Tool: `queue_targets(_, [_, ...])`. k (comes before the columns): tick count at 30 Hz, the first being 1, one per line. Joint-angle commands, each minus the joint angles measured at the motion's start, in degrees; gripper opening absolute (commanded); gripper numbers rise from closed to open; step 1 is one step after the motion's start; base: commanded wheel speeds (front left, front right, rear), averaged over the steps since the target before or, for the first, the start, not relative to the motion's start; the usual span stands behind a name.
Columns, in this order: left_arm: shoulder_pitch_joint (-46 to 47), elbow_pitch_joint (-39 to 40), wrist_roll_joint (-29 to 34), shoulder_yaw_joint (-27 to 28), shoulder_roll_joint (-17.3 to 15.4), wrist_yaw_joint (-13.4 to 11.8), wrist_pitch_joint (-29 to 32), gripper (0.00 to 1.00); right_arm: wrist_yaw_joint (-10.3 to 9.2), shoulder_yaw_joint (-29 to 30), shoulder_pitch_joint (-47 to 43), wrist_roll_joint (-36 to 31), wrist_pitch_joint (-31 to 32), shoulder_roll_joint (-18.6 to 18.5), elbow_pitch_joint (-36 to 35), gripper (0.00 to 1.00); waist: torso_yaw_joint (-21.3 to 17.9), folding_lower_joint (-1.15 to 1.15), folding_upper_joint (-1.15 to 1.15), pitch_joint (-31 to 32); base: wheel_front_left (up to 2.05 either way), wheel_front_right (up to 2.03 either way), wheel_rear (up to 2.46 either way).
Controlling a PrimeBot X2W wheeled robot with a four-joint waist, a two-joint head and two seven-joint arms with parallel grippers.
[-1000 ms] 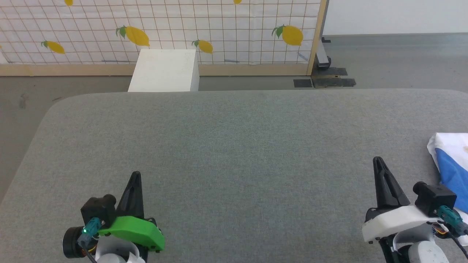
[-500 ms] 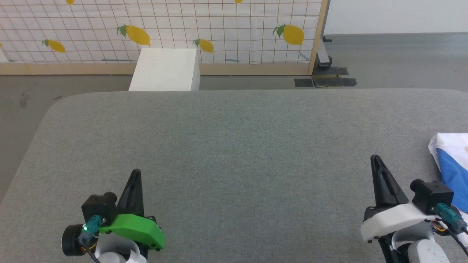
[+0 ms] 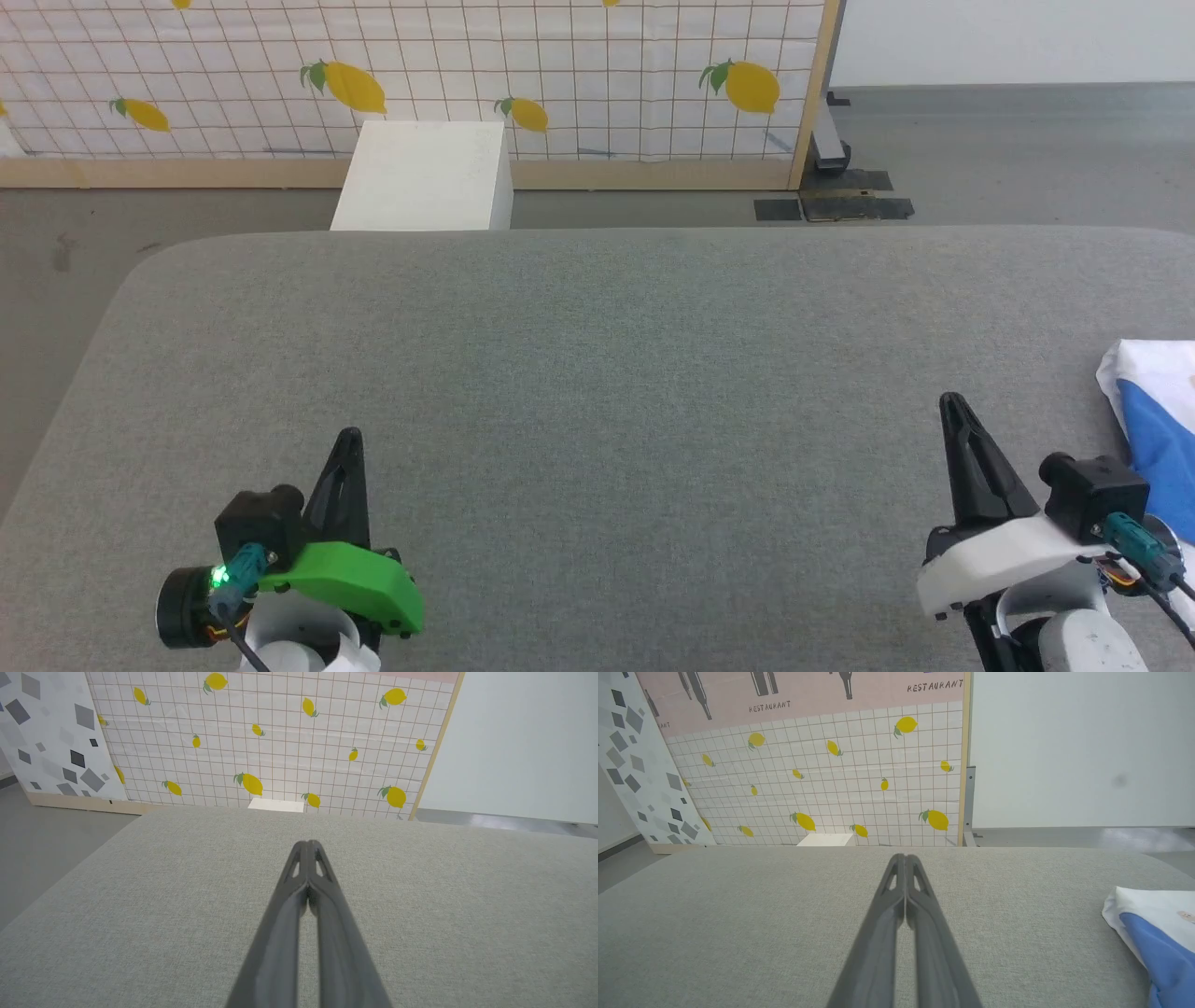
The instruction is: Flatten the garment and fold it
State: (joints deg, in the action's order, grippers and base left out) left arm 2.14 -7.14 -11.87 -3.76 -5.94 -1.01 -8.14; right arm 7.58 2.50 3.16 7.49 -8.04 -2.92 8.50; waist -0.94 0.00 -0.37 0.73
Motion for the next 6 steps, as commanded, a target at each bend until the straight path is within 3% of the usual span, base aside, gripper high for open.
queue_targets(1, [-0.80,0.39,0.89,0.34,0.25,0.36,0.33,0.00,-0.04,-0.15,-1.22,-0.63,0.30,0.02,-0.61,0.00,0.02,0.00,0.16,-0.01,0.00,0.00,0.00])
queue_targets(6, [-0.89,0.84,1.63,0.57,0.44,0.41,0.85,0.00,-0.04,-0.31,-1.35,-1.09,0.82,0.02,-1.14,0.00,0.08,0.00,0.17,-0.06,0.00,0.00,0.00])
